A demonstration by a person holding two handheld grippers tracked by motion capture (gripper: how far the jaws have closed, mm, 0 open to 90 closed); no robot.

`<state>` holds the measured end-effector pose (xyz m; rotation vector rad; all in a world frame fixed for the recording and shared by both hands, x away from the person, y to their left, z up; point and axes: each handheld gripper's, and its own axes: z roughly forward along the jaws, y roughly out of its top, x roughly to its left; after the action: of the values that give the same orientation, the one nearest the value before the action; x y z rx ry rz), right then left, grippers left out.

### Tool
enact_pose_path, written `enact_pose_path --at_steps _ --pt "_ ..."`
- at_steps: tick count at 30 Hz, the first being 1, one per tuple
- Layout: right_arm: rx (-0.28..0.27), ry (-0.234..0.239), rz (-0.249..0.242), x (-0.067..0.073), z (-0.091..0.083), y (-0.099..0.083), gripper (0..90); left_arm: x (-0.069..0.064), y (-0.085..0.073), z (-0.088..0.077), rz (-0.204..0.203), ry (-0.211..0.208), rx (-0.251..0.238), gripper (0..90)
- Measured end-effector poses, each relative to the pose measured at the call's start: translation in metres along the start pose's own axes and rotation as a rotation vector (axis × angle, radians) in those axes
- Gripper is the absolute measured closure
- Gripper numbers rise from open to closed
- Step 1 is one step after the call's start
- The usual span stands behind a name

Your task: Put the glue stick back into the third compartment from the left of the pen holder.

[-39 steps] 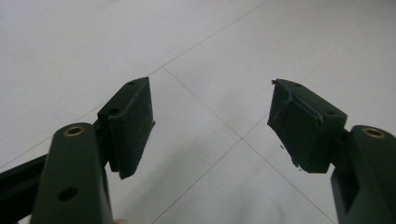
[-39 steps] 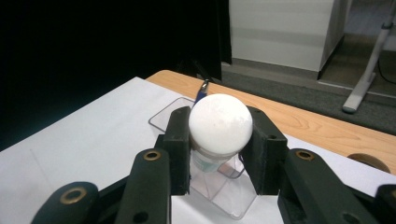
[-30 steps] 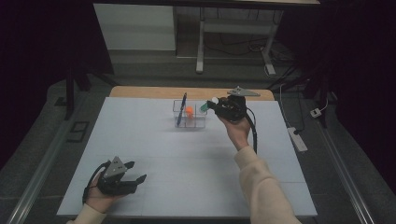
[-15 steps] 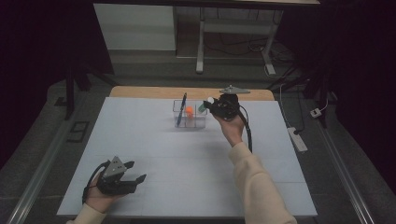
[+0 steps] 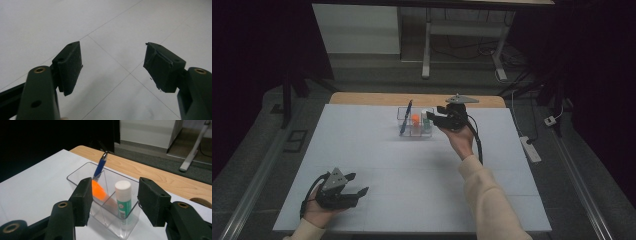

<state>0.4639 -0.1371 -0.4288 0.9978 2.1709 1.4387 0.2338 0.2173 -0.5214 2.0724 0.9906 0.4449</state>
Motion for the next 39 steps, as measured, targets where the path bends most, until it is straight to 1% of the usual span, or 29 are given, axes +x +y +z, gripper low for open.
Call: enact_pose_path --at_steps 4,6,11,16,19,26,33,39 --pt "-0.002 0.028 -0.005 0.0 -0.008 -0.004 43.4 0.0 0.0 0.0 0.001 0.001 0.003 30.3" --pt "-0.004 0.032 -0.005 0.0 -0.013 -0.008 43.2 0.0 0.0 0.0 -0.001 0.001 0.0 30.3" --pt "0.005 0.054 0.002 -0.001 -0.025 -0.024 43.2 0.0 0.0 0.001 -0.002 0.0 0.002 30.3" --pt "0.029 0.062 -0.023 -0.002 -0.038 -0.04 43.2 -0.001 0.0 0.001 0.004 -0.001 0.008 30.3" --pt "0.036 0.071 -0.028 -0.002 -0.047 -0.049 43.2 -0.001 0.0 0.002 0.003 0.001 0.008 30.3" --pt "0.05 0.076 -0.038 -0.001 -0.067 -0.062 43.2 0.0 0.0 0.002 0.001 0.003 0.011 30.3" --pt "0.048 0.088 -0.044 0.005 -0.088 -0.075 43.1 0.0 0.0 0.003 -0.001 0.001 0.014 30.2" --pt "0.064 0.103 -0.076 0.013 -0.111 -0.09 43.1 0.0 0.0 0.004 0.0 0.001 0.016 30.1"
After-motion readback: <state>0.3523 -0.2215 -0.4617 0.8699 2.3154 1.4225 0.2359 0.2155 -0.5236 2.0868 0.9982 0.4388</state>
